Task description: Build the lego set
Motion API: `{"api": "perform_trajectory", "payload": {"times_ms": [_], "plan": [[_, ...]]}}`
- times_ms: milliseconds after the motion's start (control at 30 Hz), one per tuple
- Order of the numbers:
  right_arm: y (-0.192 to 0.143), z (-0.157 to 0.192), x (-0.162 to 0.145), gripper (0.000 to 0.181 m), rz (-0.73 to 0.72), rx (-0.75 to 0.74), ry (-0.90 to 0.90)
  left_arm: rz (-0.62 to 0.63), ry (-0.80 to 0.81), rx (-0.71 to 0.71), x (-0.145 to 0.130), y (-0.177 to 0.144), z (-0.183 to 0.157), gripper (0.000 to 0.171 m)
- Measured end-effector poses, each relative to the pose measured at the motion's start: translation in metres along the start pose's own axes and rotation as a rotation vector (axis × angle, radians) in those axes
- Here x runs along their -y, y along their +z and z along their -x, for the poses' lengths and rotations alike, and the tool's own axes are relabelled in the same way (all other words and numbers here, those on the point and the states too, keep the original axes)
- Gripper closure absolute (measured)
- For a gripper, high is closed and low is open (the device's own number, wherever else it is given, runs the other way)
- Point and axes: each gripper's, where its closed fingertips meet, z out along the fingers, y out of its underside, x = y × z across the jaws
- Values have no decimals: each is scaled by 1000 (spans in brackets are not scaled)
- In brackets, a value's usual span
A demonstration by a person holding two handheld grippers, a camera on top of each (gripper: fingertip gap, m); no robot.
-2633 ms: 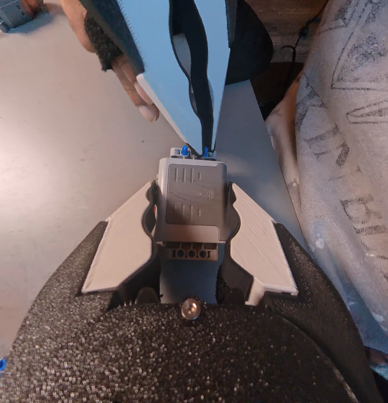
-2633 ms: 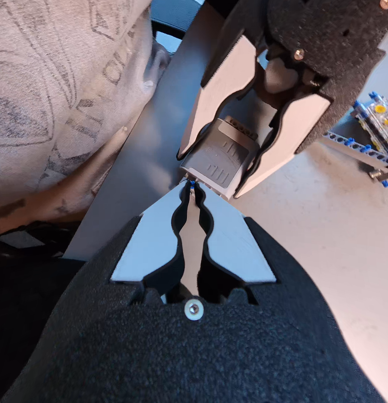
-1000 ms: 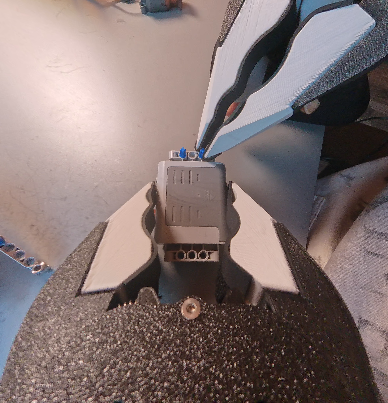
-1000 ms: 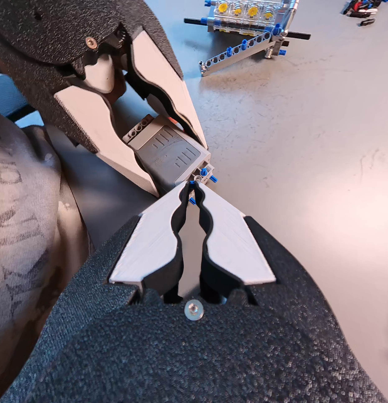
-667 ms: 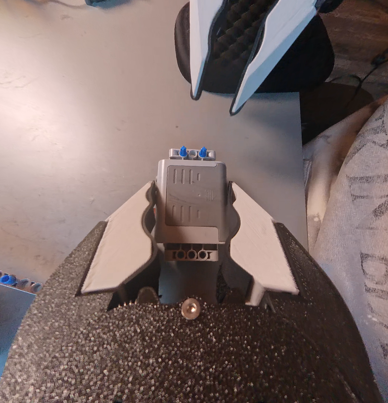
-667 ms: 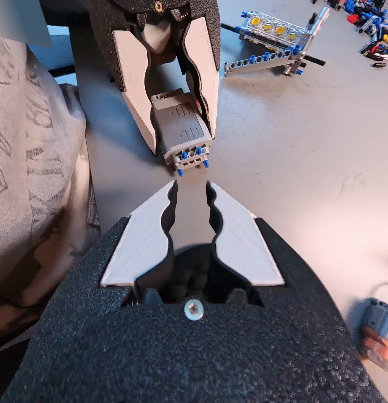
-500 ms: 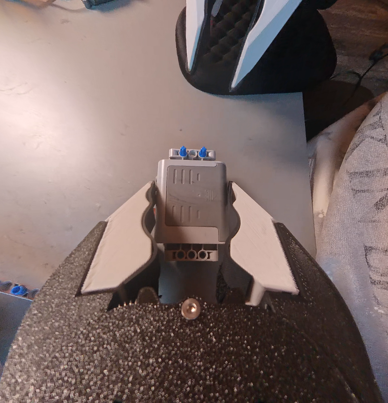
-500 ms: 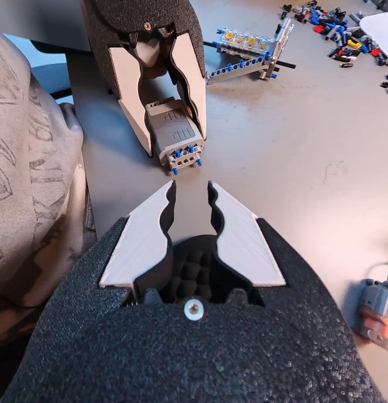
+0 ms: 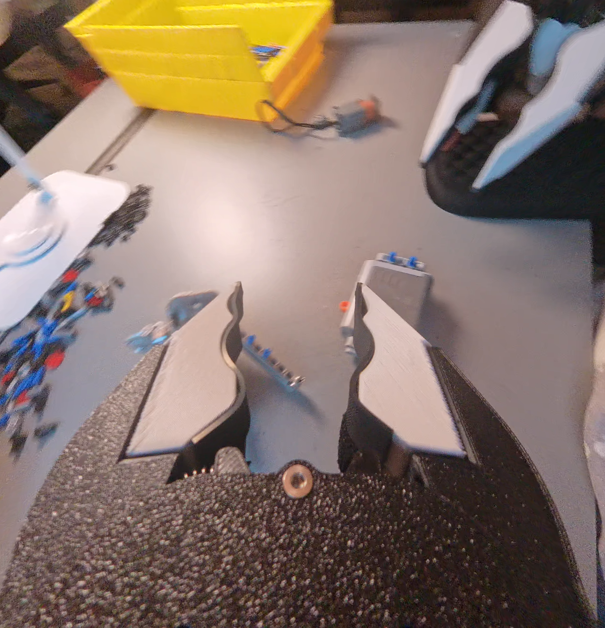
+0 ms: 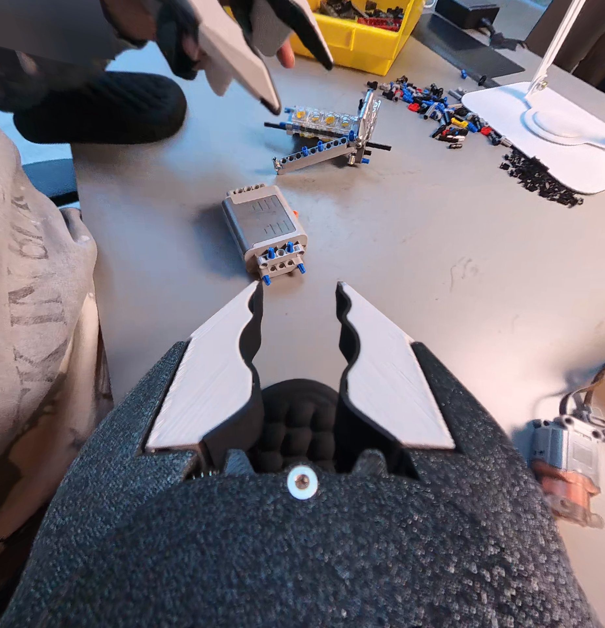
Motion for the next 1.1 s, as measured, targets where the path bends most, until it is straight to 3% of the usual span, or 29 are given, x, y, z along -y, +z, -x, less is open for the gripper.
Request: {"api": "perform_trajectory", "payload": {"times_ms": [133, 267, 333, 400, 467, 500, 600, 733, 900, 933, 967, 1100], "plan": [[10, -10, 27, 130, -61, -30, -76, 72, -227, 167, -48, -9, 56, 105], [33, -20, 55, 130, -107, -12, -150, 145, -186, 193, -62, 4, 69, 105], [48, -26, 63, 131, -112, 7, -152, 210, -182, 132, -67, 7, 71, 115], [59, -30, 66, 131, -114, 33, -126, 338, -177, 52, -84, 12, 64, 107], [66, -30, 64, 133, -119, 51, -97, 375, -113, 69, -91, 18, 67, 108], [68, -31, 61, 135, -119, 49, -95, 369, -87, 78, -91, 21, 69, 117], [68, -33, 54, 139, -137, 10, -131, 320, -52, 34, -88, 23, 72, 122], [62, -37, 59, 142, -203, 6, -134, 182, -211, -169, -80, 17, 65, 124], [64, -32, 60, 142, -224, 55, -120, -38, -333, -422, -41, 2, 38, 126], [66, -31, 58, 143, -219, 58, -128, -81, -340, -448, -31, -1, 34, 144], [67, -30, 56, 144, -211, 63, -133, -113, -356, -452, -23, -1, 33, 149], [78, -26, 44, 145, -137, 75, -147, -40, -268, -439, -27, 8, 19, 149]]}}
